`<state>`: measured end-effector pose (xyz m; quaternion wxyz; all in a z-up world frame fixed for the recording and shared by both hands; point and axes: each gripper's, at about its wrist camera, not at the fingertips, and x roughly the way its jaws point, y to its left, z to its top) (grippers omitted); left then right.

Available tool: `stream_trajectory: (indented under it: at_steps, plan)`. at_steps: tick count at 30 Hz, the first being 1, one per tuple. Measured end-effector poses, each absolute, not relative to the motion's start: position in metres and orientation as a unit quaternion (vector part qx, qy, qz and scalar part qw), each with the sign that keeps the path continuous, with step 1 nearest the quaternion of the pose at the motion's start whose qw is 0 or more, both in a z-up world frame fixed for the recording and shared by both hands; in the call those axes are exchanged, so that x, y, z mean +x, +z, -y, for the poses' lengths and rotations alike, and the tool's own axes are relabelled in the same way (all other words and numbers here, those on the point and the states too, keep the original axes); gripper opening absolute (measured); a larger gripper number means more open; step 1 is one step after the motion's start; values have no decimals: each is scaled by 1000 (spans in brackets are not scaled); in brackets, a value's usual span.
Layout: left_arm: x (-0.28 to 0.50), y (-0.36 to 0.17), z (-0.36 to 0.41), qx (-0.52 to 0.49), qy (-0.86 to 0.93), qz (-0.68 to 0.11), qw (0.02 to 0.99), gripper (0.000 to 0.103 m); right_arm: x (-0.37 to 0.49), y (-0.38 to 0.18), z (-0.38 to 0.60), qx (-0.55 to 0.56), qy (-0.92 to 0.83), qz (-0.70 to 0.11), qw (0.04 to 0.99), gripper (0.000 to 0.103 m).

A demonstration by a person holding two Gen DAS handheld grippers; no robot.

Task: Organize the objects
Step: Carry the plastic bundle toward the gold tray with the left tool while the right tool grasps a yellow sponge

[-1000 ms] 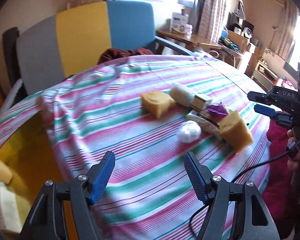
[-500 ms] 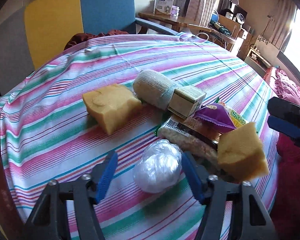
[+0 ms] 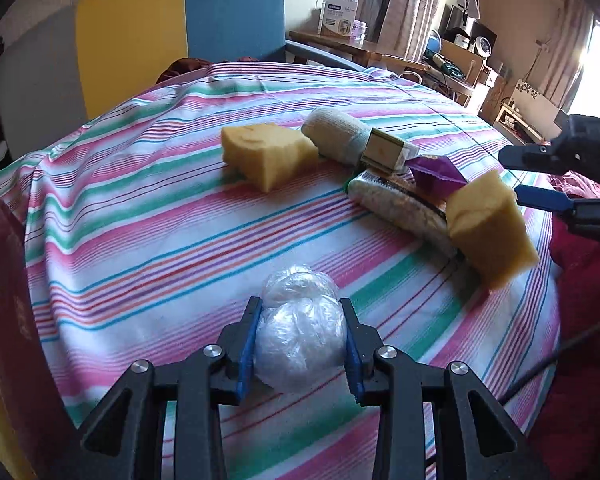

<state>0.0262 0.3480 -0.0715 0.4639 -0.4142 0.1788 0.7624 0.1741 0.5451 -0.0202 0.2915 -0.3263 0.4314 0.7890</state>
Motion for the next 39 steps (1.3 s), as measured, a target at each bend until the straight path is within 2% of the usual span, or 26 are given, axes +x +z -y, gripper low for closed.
stream_trajectory:
  at_steps: [3,6,9,16,25,30,33,35,39]
  plan:
    - [34,-72,-332,-409,765,-182,462,37,170,-23,-545,-339,785,-426,297,49]
    - [39,-72,-319,-408,766,-181,462,37,165,-26,-545,-354,781,-417,301,62]
    - [44,-72,-308,-408,767,-182,461,37,158,-28,-542,-368,782,-410,294,63]
    - [54,-69,-290,-413,766,-179,459,37,128,-29,-508,-393,809,-425,101,62]
    - [61,-70,-273,-411,771,-174,453,37,113,-30,-485,-431,816,-377,77,63]
    - [61,-70,-271,-412,772,-170,454,37,106,-34,-477,-459,817,-333,104,63]
    - [61,-70,-270,-411,772,-170,454,37,104,-34,-475,-464,820,-315,116,67]
    - [61,-70,-269,-412,772,-169,454,37,103,-33,-471,-469,821,-307,107,75]
    - [61,-70,-268,-412,772,-168,454,37,95,-38,-457,-501,818,-264,105,78]
